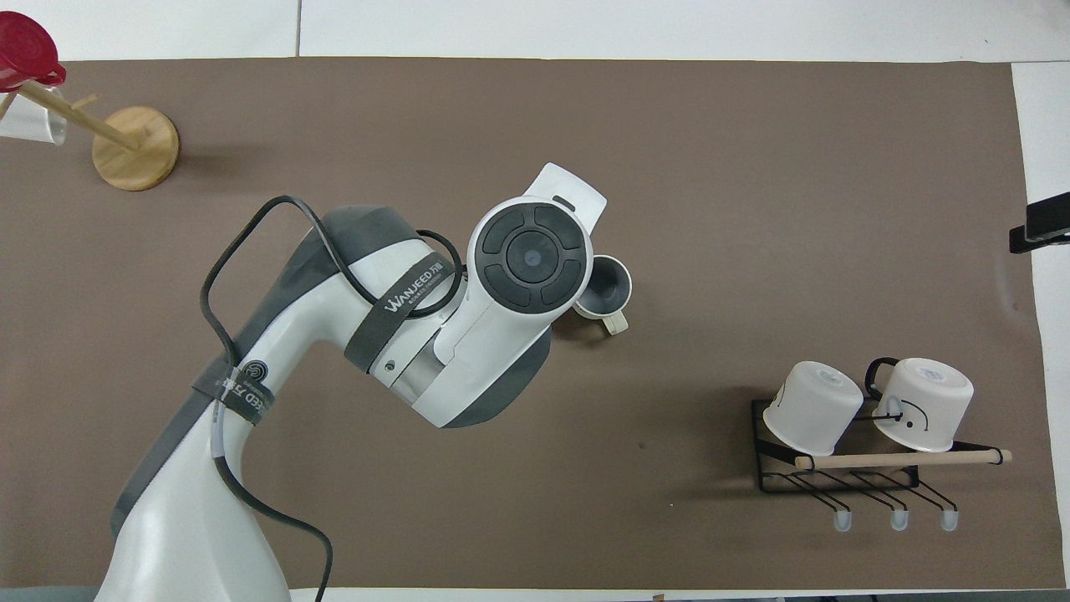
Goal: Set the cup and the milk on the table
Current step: 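Lower the milk carton beside the mug with the left gripper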
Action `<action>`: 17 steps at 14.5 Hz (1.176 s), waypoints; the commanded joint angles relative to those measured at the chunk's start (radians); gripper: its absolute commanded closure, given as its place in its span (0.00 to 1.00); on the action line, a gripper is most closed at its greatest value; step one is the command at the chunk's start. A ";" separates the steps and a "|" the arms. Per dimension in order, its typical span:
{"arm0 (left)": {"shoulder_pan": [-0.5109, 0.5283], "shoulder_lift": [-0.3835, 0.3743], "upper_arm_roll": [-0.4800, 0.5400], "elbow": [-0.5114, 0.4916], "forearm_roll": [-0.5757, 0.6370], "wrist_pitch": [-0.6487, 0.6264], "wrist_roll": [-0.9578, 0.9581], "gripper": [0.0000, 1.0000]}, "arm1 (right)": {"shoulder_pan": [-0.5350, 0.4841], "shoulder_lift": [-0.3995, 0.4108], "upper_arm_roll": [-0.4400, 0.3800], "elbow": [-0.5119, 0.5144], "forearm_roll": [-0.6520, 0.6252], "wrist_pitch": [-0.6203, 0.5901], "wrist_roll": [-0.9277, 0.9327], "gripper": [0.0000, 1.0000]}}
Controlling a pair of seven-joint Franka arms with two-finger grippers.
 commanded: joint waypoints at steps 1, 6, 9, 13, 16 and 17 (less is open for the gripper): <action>-0.015 -0.027 0.013 -0.047 0.027 0.035 -0.022 0.48 | -0.021 0.017 0.016 0.029 -0.004 -0.023 0.016 0.00; -0.002 -0.076 0.015 -0.041 0.027 -0.005 -0.010 0.00 | -0.032 0.016 0.019 0.029 0.010 -0.028 0.004 0.00; 0.040 -0.164 0.016 -0.054 0.019 -0.097 0.024 0.00 | -0.034 0.017 0.020 0.032 0.010 -0.023 0.004 0.00; 0.170 -0.279 0.016 -0.143 -0.017 -0.169 0.224 0.00 | -0.020 0.017 0.013 0.031 0.010 -0.025 0.004 0.00; 0.299 -0.311 0.016 -0.154 -0.096 -0.206 0.407 0.00 | 0.118 0.017 -0.132 0.026 0.012 -0.025 0.004 0.00; 0.349 -0.319 0.016 -0.153 -0.117 -0.217 0.476 0.00 | 0.133 0.016 -0.151 0.026 0.012 -0.025 0.004 0.00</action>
